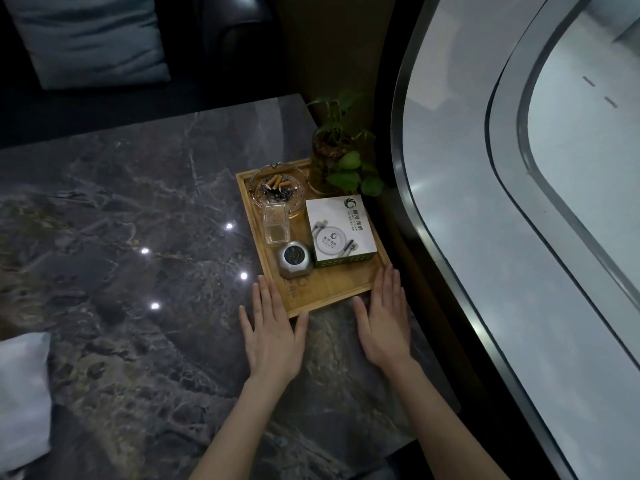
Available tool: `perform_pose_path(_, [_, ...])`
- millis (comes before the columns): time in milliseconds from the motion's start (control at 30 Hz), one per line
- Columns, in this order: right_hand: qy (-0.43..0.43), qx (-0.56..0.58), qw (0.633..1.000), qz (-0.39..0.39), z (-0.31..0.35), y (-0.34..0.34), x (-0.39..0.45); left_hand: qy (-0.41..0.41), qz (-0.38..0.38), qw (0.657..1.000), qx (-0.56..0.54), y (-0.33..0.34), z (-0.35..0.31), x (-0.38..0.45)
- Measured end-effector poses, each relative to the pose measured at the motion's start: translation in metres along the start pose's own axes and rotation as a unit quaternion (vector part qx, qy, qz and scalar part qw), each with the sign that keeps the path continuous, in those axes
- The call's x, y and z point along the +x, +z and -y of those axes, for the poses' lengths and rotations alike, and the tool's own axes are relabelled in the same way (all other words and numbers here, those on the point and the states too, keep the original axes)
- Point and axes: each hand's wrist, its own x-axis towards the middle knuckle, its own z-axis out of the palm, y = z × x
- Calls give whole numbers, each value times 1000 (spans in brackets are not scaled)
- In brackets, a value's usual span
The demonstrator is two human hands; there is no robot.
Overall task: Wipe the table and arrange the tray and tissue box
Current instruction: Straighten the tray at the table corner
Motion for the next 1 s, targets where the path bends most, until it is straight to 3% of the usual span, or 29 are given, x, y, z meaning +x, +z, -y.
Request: perform_pose_path(1000, [-5,-23,1000,12,8,-13,43,-20,2,999,-33,-9,-15,33])
